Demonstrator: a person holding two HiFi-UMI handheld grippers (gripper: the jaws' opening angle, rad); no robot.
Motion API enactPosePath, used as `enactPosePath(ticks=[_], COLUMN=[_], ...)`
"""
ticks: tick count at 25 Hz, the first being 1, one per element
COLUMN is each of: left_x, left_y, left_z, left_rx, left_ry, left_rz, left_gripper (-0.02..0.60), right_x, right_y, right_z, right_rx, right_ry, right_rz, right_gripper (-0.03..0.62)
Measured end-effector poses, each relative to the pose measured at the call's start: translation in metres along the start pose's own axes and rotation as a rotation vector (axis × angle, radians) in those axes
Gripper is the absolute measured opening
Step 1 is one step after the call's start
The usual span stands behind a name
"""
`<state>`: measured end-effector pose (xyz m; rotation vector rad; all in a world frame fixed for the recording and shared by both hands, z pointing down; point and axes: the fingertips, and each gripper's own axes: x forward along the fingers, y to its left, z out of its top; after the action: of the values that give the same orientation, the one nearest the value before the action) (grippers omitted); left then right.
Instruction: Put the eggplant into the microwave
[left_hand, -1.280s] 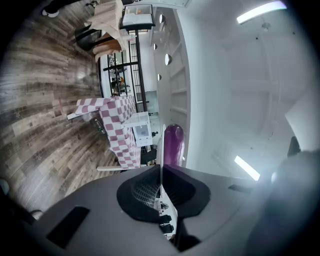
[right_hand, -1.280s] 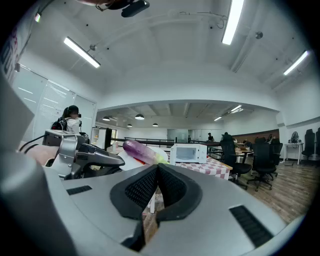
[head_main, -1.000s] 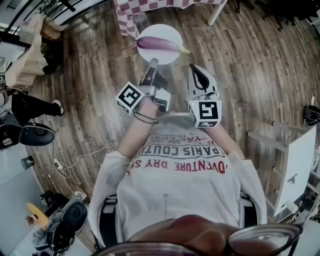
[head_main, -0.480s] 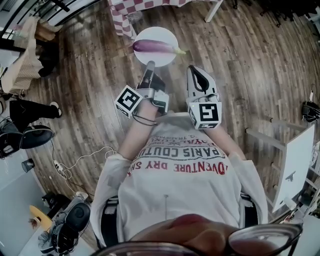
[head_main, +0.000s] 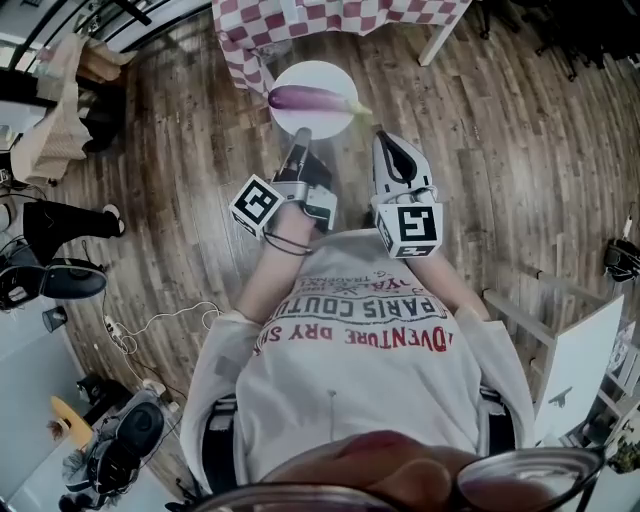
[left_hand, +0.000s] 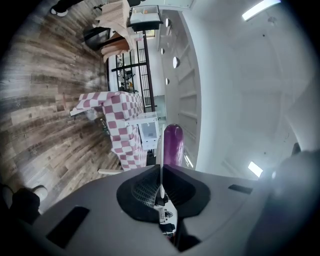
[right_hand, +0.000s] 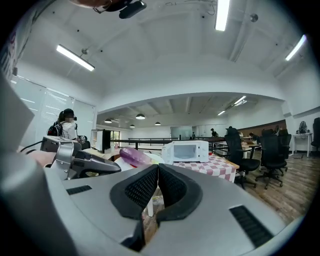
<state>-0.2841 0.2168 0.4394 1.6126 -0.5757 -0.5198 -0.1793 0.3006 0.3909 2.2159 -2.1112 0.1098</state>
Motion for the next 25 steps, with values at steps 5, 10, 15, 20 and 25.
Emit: enactPosePath(ticks=[5, 10, 15, 20, 25], left_x=[0.069, 0.136, 0.196, 0.235, 0.277], left_y=[-0.016, -0.023, -0.029, -0.018, -0.007], left_z=[-0.017, -0.041, -0.067, -0.076, -0.064], left_rx=[0.025, 0.004, -0.005, -0.005, -0.014], left_ry=[-0.035, -0.070, -0.073, -0.076, -0.088], left_rz=[-0.028, -0.022, -0.043, 0.004, 0.034], left_gripper=[0.035, 0.035, 0.035, 0.035, 0.035], right_x=[0.041, 0.072, 0.098, 0.118, 0.147], right_y=[-0.067, -0.137, -0.195, -0.234, -0.260], right_z=[0.017, 0.030, 0.026, 0.015, 0.006], right_rx=[0.045, 0.013, 0.009, 0.015, 0.012], right_ry=[-0.013, -0.020, 0.007, 0.036, 0.065], right_rz=[0.069, 0.094, 0.124, 0.130, 0.133], right_gripper=[0.026, 0.026, 0.026, 0.026, 0.026])
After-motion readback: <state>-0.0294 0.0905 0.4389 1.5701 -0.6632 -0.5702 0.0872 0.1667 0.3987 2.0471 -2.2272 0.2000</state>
